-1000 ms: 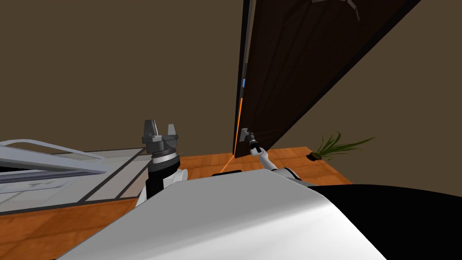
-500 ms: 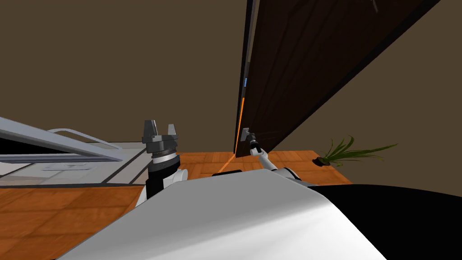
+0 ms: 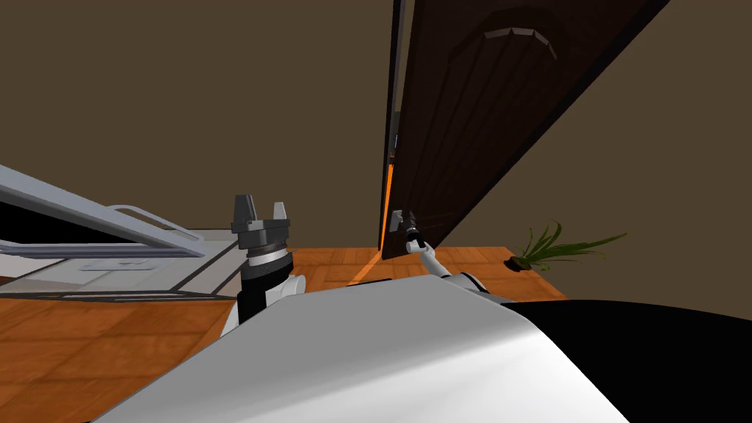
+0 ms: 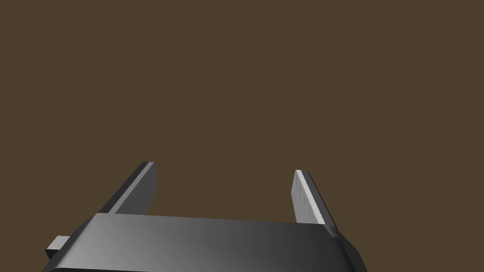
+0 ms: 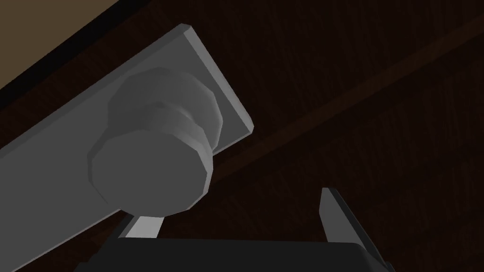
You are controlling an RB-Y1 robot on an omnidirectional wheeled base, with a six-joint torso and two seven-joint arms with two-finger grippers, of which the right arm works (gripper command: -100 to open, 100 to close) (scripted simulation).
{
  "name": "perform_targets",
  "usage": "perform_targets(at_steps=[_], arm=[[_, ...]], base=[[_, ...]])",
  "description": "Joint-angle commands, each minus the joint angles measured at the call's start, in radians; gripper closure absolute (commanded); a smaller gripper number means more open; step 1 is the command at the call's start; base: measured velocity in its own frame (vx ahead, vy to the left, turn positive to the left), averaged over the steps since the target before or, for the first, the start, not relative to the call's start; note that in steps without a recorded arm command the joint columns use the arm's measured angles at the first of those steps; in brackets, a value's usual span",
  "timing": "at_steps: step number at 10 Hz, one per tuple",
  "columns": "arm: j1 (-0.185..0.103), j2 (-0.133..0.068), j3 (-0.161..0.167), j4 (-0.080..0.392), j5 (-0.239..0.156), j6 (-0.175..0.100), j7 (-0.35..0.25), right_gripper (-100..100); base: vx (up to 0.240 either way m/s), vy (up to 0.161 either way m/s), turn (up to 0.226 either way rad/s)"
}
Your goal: Pull the door open
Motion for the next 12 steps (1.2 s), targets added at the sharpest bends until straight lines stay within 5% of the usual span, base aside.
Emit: perform_targets(at_steps=[1,5,7,12], arm=[[-0.009,0.017,0.019,0.007,-0.009,-0.002,-0.035,-100],[-0.017,0.035,0.037,0.001,-0.074,0.016,-0.144,-100],[-0.017,0.035,0.037,0.001,-0.074,0.016,-0.149,-100],[-0.028,0.062,0.063,-0.008,-0.17,0.043,-0.293,-100]], base=[[-0.07,-0.036,0.006],[-0.046,-0.03,0.026],[-0.052,-0.023,0.085],[-0.067,-0.027,0.042]])
